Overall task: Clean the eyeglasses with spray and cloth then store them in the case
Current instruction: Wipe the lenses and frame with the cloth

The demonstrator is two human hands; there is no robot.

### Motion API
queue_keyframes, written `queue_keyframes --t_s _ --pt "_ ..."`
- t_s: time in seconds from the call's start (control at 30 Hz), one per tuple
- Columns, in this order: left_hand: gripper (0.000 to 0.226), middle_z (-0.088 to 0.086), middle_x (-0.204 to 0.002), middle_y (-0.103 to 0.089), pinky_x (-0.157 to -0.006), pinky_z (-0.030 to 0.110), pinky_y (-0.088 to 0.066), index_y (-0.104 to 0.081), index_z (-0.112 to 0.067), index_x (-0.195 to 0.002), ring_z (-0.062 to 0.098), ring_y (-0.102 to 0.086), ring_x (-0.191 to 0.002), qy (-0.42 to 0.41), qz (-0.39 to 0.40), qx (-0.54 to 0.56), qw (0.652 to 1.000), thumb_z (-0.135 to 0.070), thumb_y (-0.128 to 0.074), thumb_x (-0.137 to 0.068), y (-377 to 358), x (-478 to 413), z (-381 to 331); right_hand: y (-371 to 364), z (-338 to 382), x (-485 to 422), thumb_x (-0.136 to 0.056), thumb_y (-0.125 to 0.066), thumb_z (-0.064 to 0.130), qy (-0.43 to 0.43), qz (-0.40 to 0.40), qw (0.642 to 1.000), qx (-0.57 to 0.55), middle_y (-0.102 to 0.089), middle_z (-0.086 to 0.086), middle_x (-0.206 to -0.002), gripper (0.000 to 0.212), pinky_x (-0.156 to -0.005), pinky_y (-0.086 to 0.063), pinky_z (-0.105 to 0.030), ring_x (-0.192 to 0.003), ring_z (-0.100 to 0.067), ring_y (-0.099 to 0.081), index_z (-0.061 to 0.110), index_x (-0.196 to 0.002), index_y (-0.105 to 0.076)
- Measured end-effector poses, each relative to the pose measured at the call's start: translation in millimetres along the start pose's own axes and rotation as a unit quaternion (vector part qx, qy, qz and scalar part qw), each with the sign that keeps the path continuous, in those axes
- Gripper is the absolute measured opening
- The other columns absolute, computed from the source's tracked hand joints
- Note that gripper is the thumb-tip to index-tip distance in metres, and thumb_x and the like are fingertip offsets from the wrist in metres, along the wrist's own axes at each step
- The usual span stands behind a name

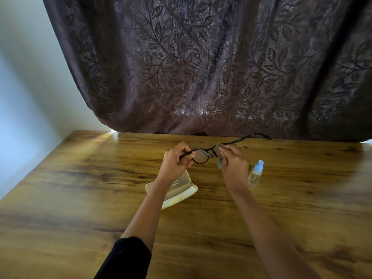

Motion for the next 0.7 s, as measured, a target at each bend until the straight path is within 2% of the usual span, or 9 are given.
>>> queue_keyframes --t_s 0.07,0.17,0.3,0.4,0.5,0.6,0.7 --pt "0.030 0.023 -0.072 -0.065 -0.056 0.015 -0.047 -0.046 -0.021 -0.070 0.005 -0.056 -0.055 -0.006 -0.001 -0.001 1.000 0.001 -0.056 -0.088 -0.1 0.4 -1.8 5.2 -10.0 -3.1 -0.078 -0.063 -0.007 -0.026 -0.014 1.000 0.007 -0.067 -0.012 -0.097 0.023 -0.069 -0.056 -0.028 -0.083 -0.026 -0.064 0.000 -0.099 -0.068" --pt "0.029 0.024 -0.072 -0.064 -0.056 0.020 -0.047 -0.045 -0.021 -0.071 0.008 -0.055 -0.055 -0.007 0.001 -0.007 1.000 0.000 -0.056 -0.088 -0.8 -2.5 -3.4 1.7 0.5 2.3 -0.079 -0.061 -0.005 -0.016 -0.010 1.000 0.010 -0.063 -0.012 -0.105 0.025 -0.072 -0.053 -0.024 -0.084 -0.024 -0.064 0.000 -0.103 -0.067" --pt "0.028 0.024 -0.070 -0.063 -0.058 0.025 -0.048 -0.046 -0.020 -0.072 0.012 -0.055 -0.057 -0.006 0.003 -0.014 1.000 0.001 -0.055 -0.087 0.7 -2.9 -3.1 -4.4 15.6 11.8 -0.076 -0.063 -0.005 0.015 0.012 1.000 0.004 -0.062 -0.011 -0.109 0.030 -0.077 -0.055 -0.028 -0.091 -0.024 -0.063 0.000 -0.106 -0.066" --pt "0.030 0.023 -0.070 -0.063 -0.058 0.025 -0.049 -0.046 -0.021 -0.072 0.012 -0.056 -0.058 -0.013 0.007 -0.009 1.000 0.002 -0.055 -0.088 0.3 -1.2 -3.9 2.4 -5.6 2.5 -0.079 -0.060 -0.006 -0.025 -0.001 1.000 0.002 -0.062 -0.013 -0.106 0.028 -0.072 -0.058 -0.035 -0.084 -0.025 -0.064 0.000 -0.105 -0.066" --pt "0.025 0.022 -0.073 -0.065 -0.059 0.027 -0.051 -0.047 -0.019 -0.073 0.012 -0.058 -0.058 -0.007 0.002 -0.008 1.000 -0.002 -0.057 -0.088 -0.2 -3.7 -1.9 5.9 -9.6 -1.8 -0.082 -0.059 -0.005 -0.051 -0.007 0.999 -0.001 -0.062 -0.014 -0.105 0.025 -0.069 -0.056 -0.030 -0.079 -0.024 -0.064 0.000 -0.105 -0.066" --pt "0.022 0.021 -0.073 -0.066 -0.057 0.025 -0.049 -0.048 -0.018 -0.075 0.010 -0.056 -0.056 -0.006 0.000 -0.016 1.000 -0.004 -0.058 -0.088 2.2 -6.0 -1.0 -3.3 15.0 5.5 -0.080 -0.059 -0.007 0.003 0.021 1.000 -0.006 -0.061 -0.012 -0.109 0.029 -0.070 -0.051 -0.021 -0.083 -0.021 -0.063 0.001 -0.109 -0.065" --pt "0.025 0.019 -0.067 -0.062 -0.056 0.023 -0.047 -0.046 -0.019 -0.074 0.011 -0.055 -0.056 -0.008 -0.007 -0.018 1.000 -0.001 -0.056 -0.088 7.5 -3.7 -2.9 -3.2 15.2 4.9 -0.076 -0.062 -0.009 0.028 0.019 0.999 -0.006 -0.063 -0.011 -0.106 0.033 -0.069 -0.055 -0.027 -0.087 -0.024 -0.063 0.002 -0.107 -0.066"
Point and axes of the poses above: each hand's wrist, its own x-axis away from the middle knuckle, its own y-axis out of the back of the hand, z = x × y, the point moved 10 cm from there along -x, towards the middle knuckle
